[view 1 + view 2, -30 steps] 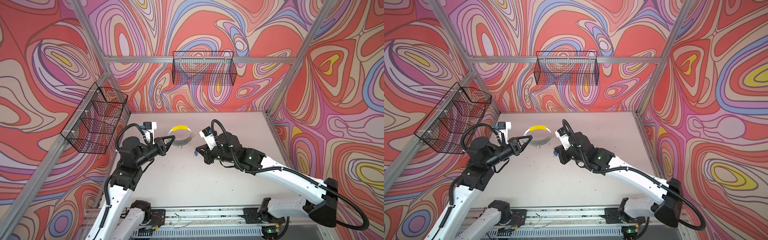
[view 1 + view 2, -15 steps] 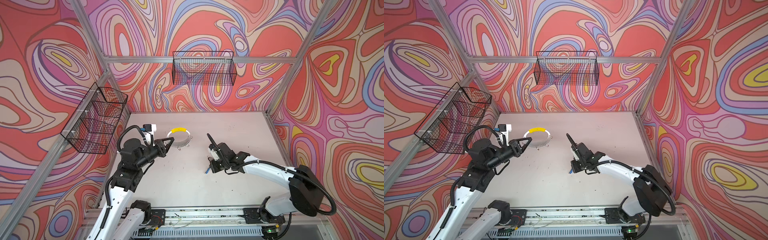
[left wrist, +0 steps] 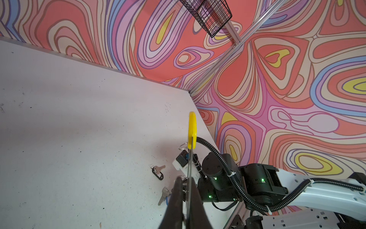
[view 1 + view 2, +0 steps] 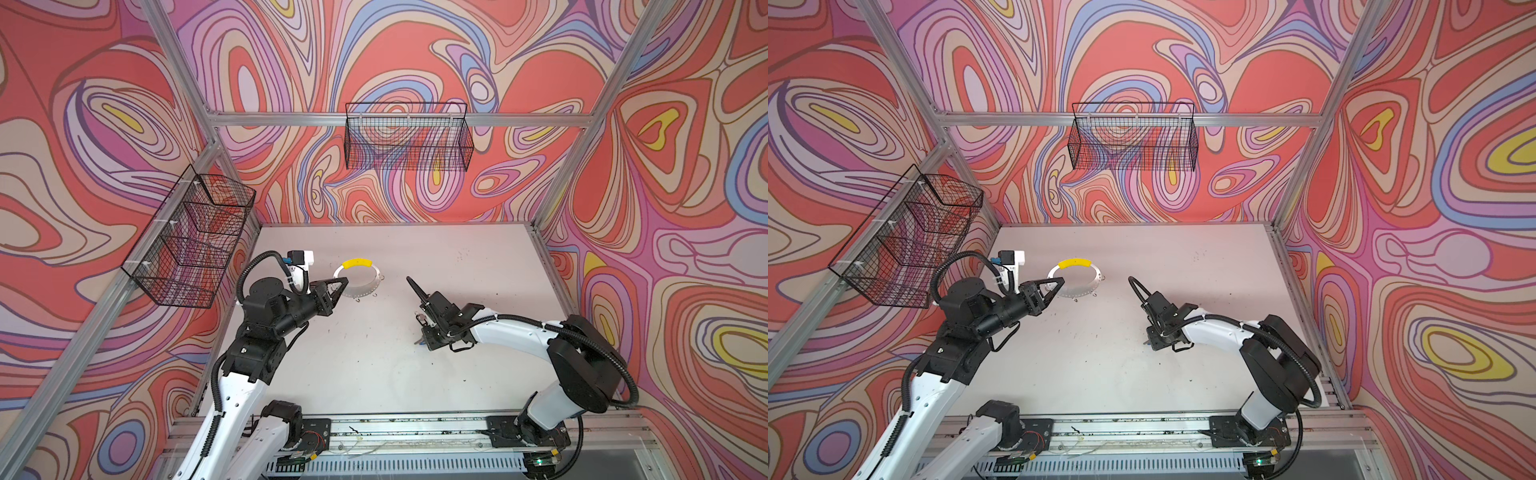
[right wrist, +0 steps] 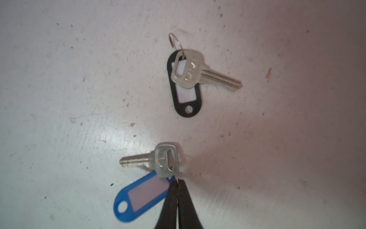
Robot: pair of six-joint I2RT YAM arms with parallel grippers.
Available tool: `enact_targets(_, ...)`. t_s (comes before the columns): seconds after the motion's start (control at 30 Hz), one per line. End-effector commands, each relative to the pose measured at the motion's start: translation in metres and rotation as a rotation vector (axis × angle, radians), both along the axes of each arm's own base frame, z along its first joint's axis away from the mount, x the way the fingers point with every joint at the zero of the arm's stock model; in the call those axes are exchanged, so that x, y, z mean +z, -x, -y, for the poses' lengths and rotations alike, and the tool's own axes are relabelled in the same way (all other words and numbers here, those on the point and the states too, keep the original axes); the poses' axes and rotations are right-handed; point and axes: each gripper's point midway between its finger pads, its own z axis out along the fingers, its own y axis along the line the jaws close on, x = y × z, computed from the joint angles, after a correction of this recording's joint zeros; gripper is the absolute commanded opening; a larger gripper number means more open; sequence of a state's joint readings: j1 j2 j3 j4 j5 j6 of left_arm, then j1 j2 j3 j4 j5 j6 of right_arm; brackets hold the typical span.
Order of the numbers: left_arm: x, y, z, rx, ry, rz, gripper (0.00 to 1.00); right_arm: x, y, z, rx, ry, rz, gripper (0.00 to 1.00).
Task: Put the keys on the keyring
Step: 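Lower the blue-tagged key beside the black-tagged key and open the right gripper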
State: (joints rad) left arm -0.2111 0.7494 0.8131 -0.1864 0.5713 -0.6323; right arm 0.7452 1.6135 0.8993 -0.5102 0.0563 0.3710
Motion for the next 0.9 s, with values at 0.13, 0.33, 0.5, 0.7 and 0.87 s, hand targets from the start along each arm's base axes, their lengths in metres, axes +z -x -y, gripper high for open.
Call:
enact_targets(0.13, 0.0, 0.003, 0.0, -0.002, -0.011, 0.012, 0.0, 0.005, -0.017, 0.006, -0.017, 0.062, 0.056, 0.0)
enact_targets(0.33, 0.001, 0.005, -0.002, 0.008, -0.011, 0.017, 0.0, 0.019, -0.018, -0.002, 0.002, 0.01, 0.081, 0.0)
enact_targets(0.5, 0.002, 0.005, -0.001, 0.004, -0.009, 0.017, 0.0, 0.022, -0.016, -0.003, 0.022, -0.008, 0.092, 0.0)
enact_targets(0.7, 0.003, 0.006, -0.002, 0.006, -0.011, 0.017, 0.0, 0.016, -0.013, -0.005, 0.047, -0.014, 0.084, 0.0)
enact_targets(0.87, 0.004, 0.006, -0.002, 0.012, -0.015, 0.012, 0.0, 0.013, -0.013, -0.009, 0.065, -0.029, 0.083, 0.0)
